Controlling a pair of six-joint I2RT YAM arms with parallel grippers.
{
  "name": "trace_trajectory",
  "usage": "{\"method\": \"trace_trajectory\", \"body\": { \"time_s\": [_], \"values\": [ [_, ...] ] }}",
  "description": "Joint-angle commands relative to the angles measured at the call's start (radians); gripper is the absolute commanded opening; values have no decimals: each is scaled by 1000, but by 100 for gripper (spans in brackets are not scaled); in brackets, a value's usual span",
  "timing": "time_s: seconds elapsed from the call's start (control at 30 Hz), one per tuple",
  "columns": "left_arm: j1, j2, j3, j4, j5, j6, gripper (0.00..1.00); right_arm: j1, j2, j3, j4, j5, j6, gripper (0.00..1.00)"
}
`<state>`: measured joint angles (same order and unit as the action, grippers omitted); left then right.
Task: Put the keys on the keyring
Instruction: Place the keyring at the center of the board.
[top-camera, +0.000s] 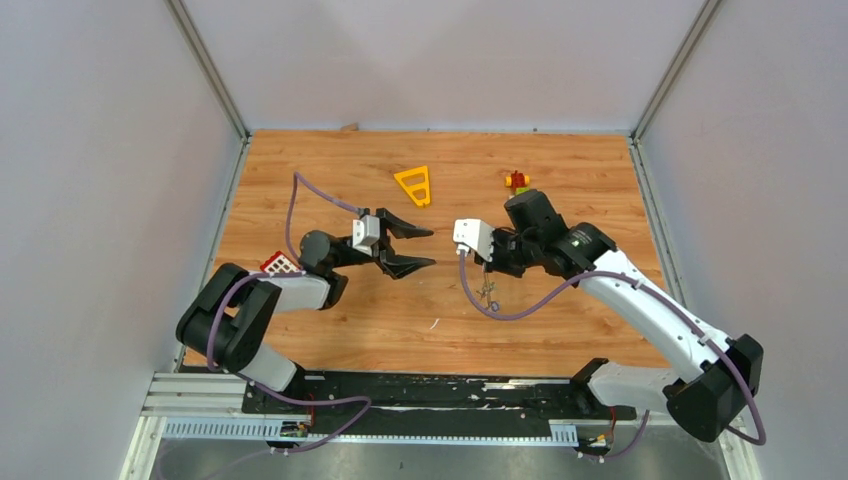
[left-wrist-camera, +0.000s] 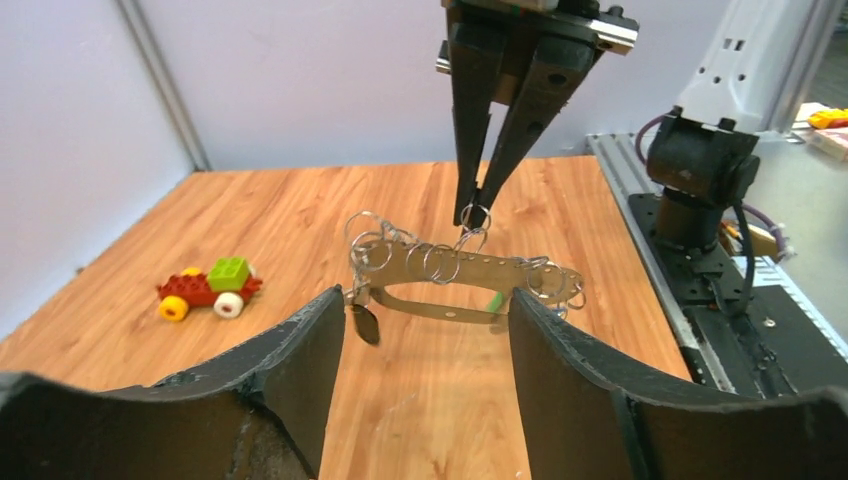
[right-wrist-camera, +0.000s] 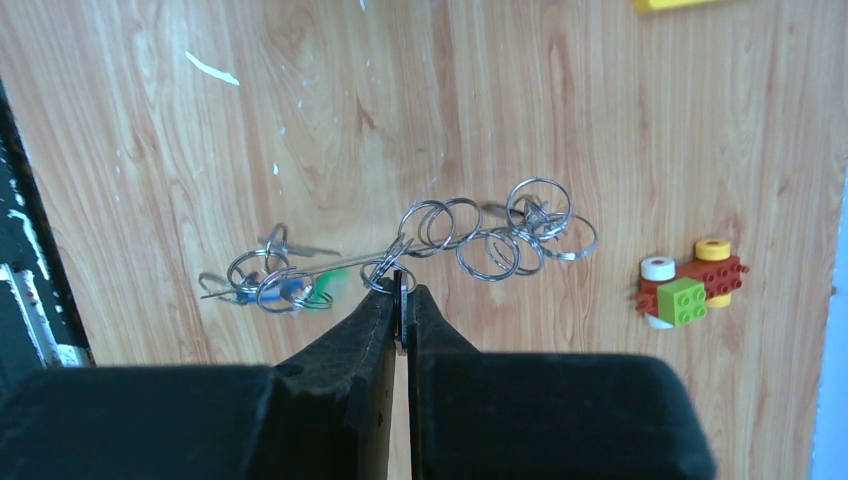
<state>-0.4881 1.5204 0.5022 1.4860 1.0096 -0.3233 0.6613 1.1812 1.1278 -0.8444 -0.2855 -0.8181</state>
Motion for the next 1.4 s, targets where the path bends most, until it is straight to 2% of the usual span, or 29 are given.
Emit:
{"method": "trace_trajectory", "body": {
  "time_s": [0.0, 0.2, 0.3, 0.4, 0.6, 0.77, 0.97, 1.07, 1.23, 1.37],
  "values": [
    [57, -46, -33, 100, -14, 33, 71, 29, 44, 44, -2, 107, -15, 1],
    [166, -126, -55, 36, -81, 7, 75, 82, 164, 55, 33, 119, 10, 1],
    [198, -186, -46, -107, -121, 52, 76, 83, 242, 55, 35, 180, 8, 1],
    [203, -256, -32, -297, -138, 173, 77, 56, 298, -13, 69, 261, -27, 0],
    [203, -362, -8, -614, -135, 369, 81, -15, 381, -157, 144, 311, -65, 2],
    [203, -431, 42, -875, -169, 491, 85, -66, 424, -216, 154, 345, -84, 4],
    [203, -449, 94, -1071, -199, 583, 92, -106, 442, -247, 159, 387, -98, 11],
    [203, -454, 109, -1135, -213, 625, 100, -135, 442, -264, 169, 395, -106, 21],
    [203, -467, 151, -1260, -312, 641, 100, -175, 400, -256, 154, 372, -95, 49],
    [203, -476, 185, -1347, -388, 633, 100, -236, 294, -222, 141, 267, -41, 75]
  ]
}}
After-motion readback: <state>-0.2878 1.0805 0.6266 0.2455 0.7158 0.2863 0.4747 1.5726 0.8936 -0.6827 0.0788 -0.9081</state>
